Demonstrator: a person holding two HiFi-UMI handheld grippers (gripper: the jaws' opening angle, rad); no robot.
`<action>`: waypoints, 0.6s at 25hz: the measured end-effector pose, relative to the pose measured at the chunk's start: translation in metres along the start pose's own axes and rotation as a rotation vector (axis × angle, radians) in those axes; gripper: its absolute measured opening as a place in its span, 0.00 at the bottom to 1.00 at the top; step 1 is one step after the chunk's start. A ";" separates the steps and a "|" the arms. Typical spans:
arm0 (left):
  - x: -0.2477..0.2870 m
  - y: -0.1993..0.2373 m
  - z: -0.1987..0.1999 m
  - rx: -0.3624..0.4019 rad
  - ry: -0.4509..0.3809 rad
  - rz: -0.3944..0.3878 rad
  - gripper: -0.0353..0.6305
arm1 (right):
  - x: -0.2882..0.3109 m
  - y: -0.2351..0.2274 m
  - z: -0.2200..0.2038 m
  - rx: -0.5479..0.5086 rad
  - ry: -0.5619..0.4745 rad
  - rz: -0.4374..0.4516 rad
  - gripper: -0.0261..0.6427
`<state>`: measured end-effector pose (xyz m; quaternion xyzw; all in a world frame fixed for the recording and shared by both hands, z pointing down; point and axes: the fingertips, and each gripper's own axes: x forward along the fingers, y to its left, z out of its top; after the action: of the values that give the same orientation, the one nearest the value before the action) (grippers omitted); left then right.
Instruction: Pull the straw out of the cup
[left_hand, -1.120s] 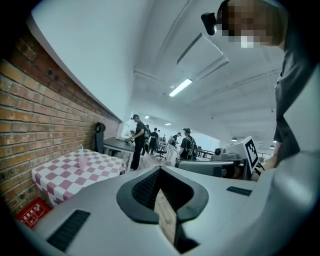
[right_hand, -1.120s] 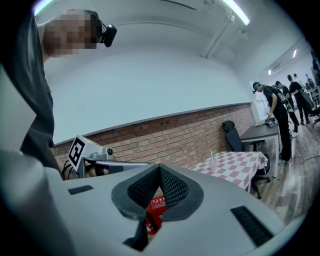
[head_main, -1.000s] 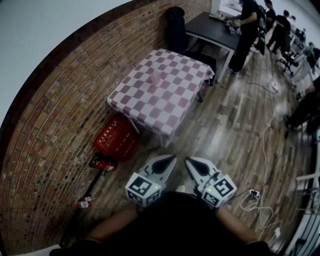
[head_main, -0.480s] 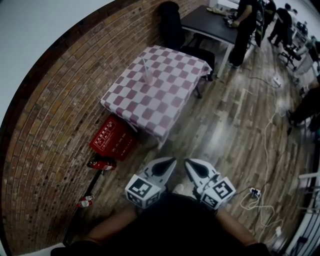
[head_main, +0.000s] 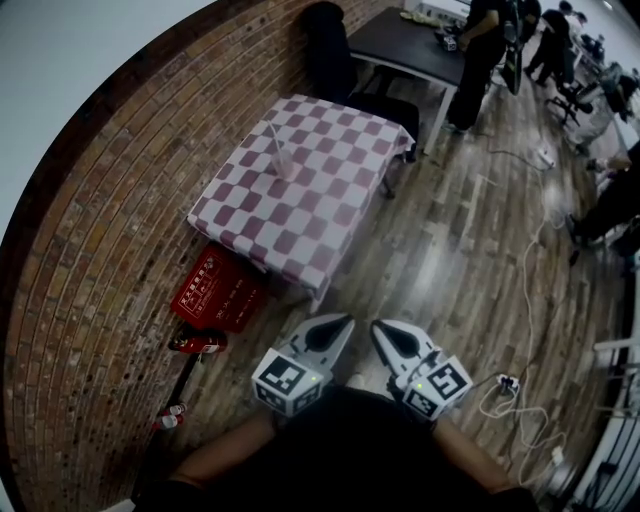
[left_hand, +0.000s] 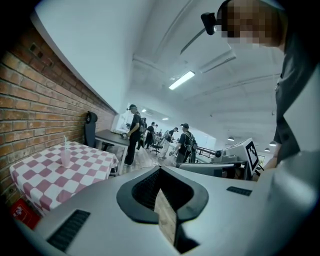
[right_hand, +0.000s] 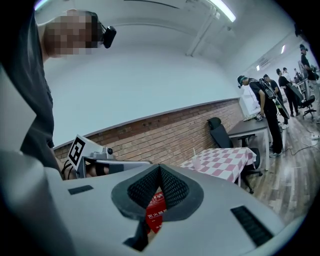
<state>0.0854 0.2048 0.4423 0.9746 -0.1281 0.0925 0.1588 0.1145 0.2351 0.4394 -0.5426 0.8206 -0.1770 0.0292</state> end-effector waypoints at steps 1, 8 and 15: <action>0.002 0.006 0.002 0.000 -0.003 -0.003 0.06 | 0.006 -0.002 0.001 -0.001 0.003 -0.001 0.06; 0.015 0.057 0.013 -0.009 0.008 -0.029 0.06 | 0.058 -0.019 0.011 -0.003 0.014 -0.013 0.06; 0.006 0.125 0.044 -0.011 0.001 -0.043 0.06 | 0.129 -0.017 0.033 -0.024 0.014 -0.015 0.06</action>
<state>0.0620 0.0745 0.4383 0.9762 -0.1077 0.0888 0.1660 0.0847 0.1039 0.4326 -0.5476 0.8189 -0.1711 0.0156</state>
